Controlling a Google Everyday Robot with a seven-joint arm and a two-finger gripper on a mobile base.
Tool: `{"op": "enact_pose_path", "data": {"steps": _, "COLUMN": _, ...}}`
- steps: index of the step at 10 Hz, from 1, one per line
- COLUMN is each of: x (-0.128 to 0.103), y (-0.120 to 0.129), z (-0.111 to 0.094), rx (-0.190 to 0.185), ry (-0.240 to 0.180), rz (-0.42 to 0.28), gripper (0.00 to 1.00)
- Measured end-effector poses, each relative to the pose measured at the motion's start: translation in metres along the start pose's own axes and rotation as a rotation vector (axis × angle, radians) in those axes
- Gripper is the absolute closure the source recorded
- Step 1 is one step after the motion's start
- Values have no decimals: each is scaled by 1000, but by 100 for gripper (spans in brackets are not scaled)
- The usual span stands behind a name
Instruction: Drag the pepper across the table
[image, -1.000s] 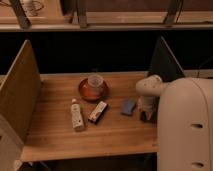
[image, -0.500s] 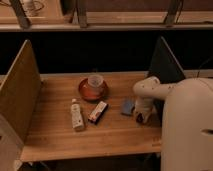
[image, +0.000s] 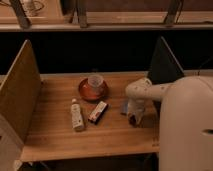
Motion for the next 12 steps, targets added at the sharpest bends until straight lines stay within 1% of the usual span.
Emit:
{"op": "enact_pose_path", "data": {"steps": 2, "x": 13, "y": 22, "z": -4, "rx": -11, "ry": -6, "rz": -69, "gripper": 100}}
{"op": "enact_pose_path", "data": {"steps": 5, "x": 37, "y": 52, "z": -9, "rx": -30, "ry": 0, "rz": -175, "gripper": 100}}
{"op": "enact_pose_path", "data": {"steps": 7, "x": 50, "y": 71, "z": -14, "rx": -40, "ry": -9, "rz": -245, "gripper": 100}}
{"op": "enact_pose_path", "data": {"steps": 10, "x": 66, "y": 97, "z": -21, "rx": -55, "ry": -24, "rz": -336, "gripper": 100}}
{"op": "enact_pose_path", "data": {"steps": 12, "x": 78, "y": 112, "z": -25, "rx": -74, "ry": -17, "rz": -387, "gripper": 100}}
